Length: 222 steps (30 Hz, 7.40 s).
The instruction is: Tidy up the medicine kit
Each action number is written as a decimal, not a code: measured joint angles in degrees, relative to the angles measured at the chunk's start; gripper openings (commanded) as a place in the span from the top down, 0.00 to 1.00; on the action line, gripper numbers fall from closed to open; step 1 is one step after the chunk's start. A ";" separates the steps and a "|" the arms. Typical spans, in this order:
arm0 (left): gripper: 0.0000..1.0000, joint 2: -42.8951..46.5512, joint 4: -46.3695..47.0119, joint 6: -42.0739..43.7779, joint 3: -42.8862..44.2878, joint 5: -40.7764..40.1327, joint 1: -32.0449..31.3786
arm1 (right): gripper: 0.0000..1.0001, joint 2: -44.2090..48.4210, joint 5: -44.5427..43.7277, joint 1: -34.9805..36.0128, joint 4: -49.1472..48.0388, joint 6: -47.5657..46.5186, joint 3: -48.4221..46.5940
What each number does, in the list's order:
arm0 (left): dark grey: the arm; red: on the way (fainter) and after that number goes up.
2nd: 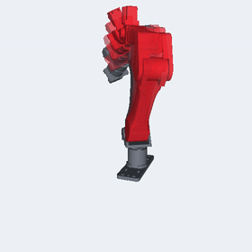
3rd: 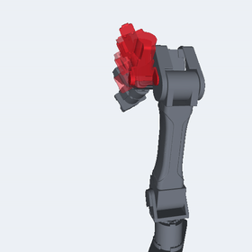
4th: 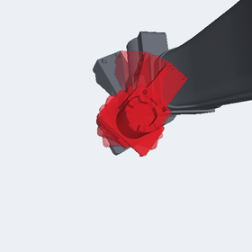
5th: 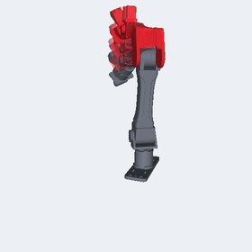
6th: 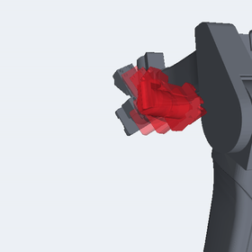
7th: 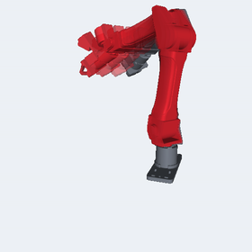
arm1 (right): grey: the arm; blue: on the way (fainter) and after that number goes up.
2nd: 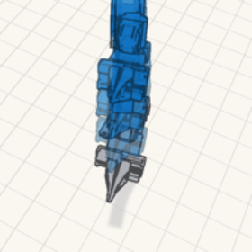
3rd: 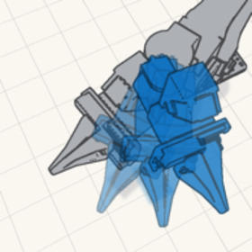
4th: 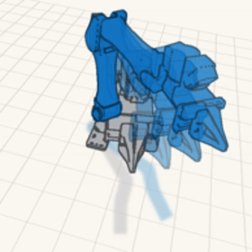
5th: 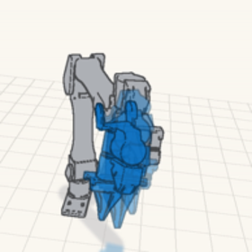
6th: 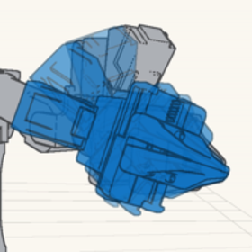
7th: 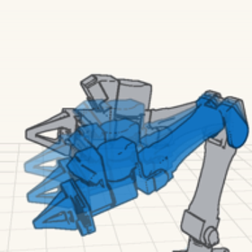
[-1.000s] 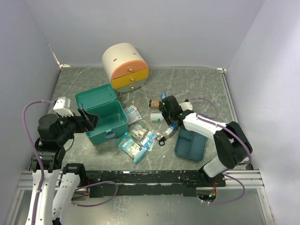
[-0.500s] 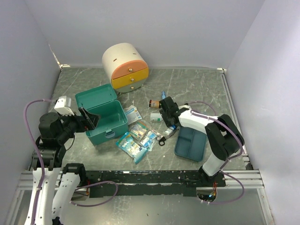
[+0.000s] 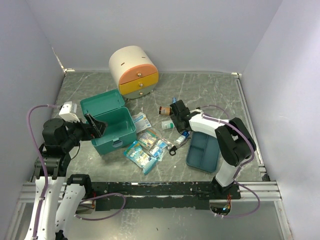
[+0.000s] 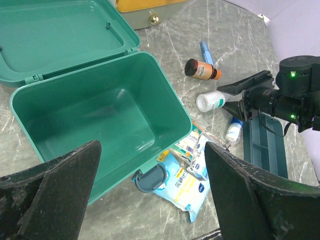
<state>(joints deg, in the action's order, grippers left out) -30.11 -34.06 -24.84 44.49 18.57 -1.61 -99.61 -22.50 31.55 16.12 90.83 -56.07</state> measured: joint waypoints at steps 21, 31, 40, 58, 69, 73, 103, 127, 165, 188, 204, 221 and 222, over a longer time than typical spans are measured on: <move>0.09 -3.67 4.42 -1.09 -1.86 6.49 0.02 | 0.45 -0.15 6.91 -2.67 -10.47 -17.40 3.17; 0.10 -4.44 8.20 -4.96 -3.10 9.16 0.00 | 0.69 -1.03 11.15 -2.73 -13.94 -21.77 3.61; 0.09 -7.82 14.19 -11.85 -3.02 12.50 -0.52 | 0.70 4.55 18.99 -5.29 -14.95 -31.82 5.03; 0.00 -26.67 30.38 -25.03 -2.62 4.61 -30.95 | 0.72 28.09 46.27 -5.44 -22.36 -47.36 17.00; 0.18 -39.34 37.40 -25.20 0.90 -1.70 -45.51 | 0.72 34.51 54.23 -5.29 -26.60 -46.66 19.06; 0.22 -40.59 40.61 -26.08 0.87 -2.08 -45.66 | 0.72 34.64 55.74 -5.27 -26.49 -46.47 19.15; 0.61 -42.12 43.04 -27.34 -1.07 -4.46 -46.97 | 0.50 31.32 60.35 -5.18 -33.86 -40.96 20.33; 0.61 -16.76 -1.77 -34.18 5.60 -50.66 -46.97 | 0.25 36.50 43.95 -5.14 -17.27 -46.60 11.17; 0.62 -49.53 6.27 -28.89 6.99 -33.33 -32.61 | 0.27 37.81 37.64 -5.14 -12.61 -47.36 13.03; 0.32 -58.95 6.82 -25.29 9.44 -24.90 -31.98 | 0.28 39.93 35.04 -5.14 -11.41 -47.43 13.49; 0.37 -52.22 4.87 -23.26 10.86 -25.16 -31.56 | 0.28 38.60 32.28 -5.18 -10.99 -47.84 13.46; 0.61 -53.40 13.03 -25.14 3.45 -28.59 -31.21 | 0.31 33.88 29.07 -5.20 -9.81 -48.89 12.59; 0.61 -53.13 13.31 -25.18 3.30 -28.13 -31.21 | 0.32 32.92 28.63 -5.18 -9.57 -48.92 12.15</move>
<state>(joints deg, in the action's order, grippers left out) -83.24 -20.75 -50.02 47.79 -9.56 -32.82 -66.70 6.13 26.37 6.55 41.91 -43.92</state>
